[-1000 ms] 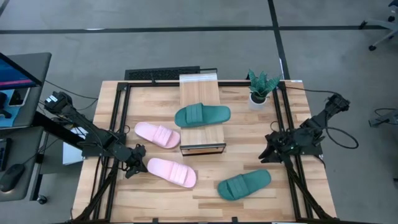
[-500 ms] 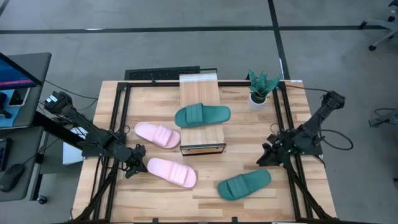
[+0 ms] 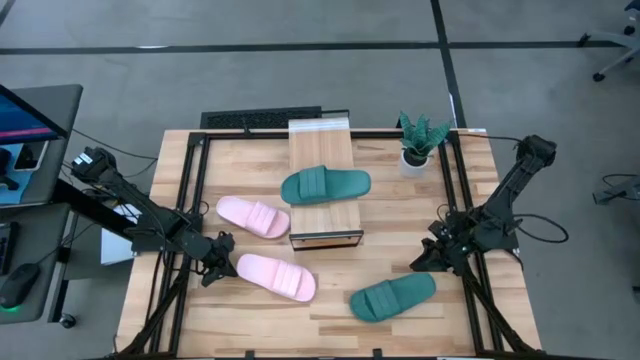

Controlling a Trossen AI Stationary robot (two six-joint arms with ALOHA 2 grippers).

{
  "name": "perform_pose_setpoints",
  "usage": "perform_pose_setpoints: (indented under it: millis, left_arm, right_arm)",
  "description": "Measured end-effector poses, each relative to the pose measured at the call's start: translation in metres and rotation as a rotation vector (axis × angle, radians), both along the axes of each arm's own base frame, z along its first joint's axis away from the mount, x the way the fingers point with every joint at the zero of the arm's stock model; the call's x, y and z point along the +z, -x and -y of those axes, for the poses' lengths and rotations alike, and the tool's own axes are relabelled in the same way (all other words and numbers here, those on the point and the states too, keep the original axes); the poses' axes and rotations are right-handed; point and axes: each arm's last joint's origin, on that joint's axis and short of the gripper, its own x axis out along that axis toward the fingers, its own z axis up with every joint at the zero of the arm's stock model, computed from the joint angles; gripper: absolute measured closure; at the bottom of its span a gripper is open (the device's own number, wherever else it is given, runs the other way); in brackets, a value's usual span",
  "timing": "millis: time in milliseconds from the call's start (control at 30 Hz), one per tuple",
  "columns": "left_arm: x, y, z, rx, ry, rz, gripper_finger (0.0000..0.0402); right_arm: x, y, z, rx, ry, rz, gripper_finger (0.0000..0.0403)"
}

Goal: Pick and place slides into the shelf
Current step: Put the green slide on the shelf

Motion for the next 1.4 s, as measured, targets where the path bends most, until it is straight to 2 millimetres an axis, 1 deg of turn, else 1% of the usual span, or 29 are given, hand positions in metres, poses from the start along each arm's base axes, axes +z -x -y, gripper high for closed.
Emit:
perform_pose_setpoints:
  millis: [133,433,633,800,900,1200,1400]
  left_arm:
    - [0.000,0.000,0.000,0.000,0.000,0.000,0.0401]
    - [0.000,0.000,0.000,0.000,0.000,0.000,0.0401]
    - [0.000,0.000,0.000,0.000,0.000,0.000,0.0401]
    - [0.000,0.000,0.000,0.000,0.000,0.000,0.0401]
    - [0.000,0.000,0.000,0.000,0.000,0.000,0.0401]
    - [0.000,0.000,0.000,0.000,0.000,0.000,0.0401]
    - [0.000,0.000,0.000,0.000,0.000,-0.001,0.0401]
  right_arm:
    - [0.001,-0.003,-0.006,0.019,0.021,0.032,0.0290]
    - [-0.011,-0.011,-0.018,0.012,0.004,-0.041,0.0290]
    - [-0.006,-0.021,-0.030,0.015,0.017,-0.051,0.0290]
    - [-0.003,-0.031,-0.044,0.018,0.071,-0.097,0.0290]
    - [-0.005,-0.036,-0.051,0.021,0.092,-0.128,0.0290]
    - [-0.016,-0.042,-0.071,0.022,0.049,-0.256,0.0290]
    - [-0.016,-0.048,-0.080,0.013,0.039,-0.277,0.0290]
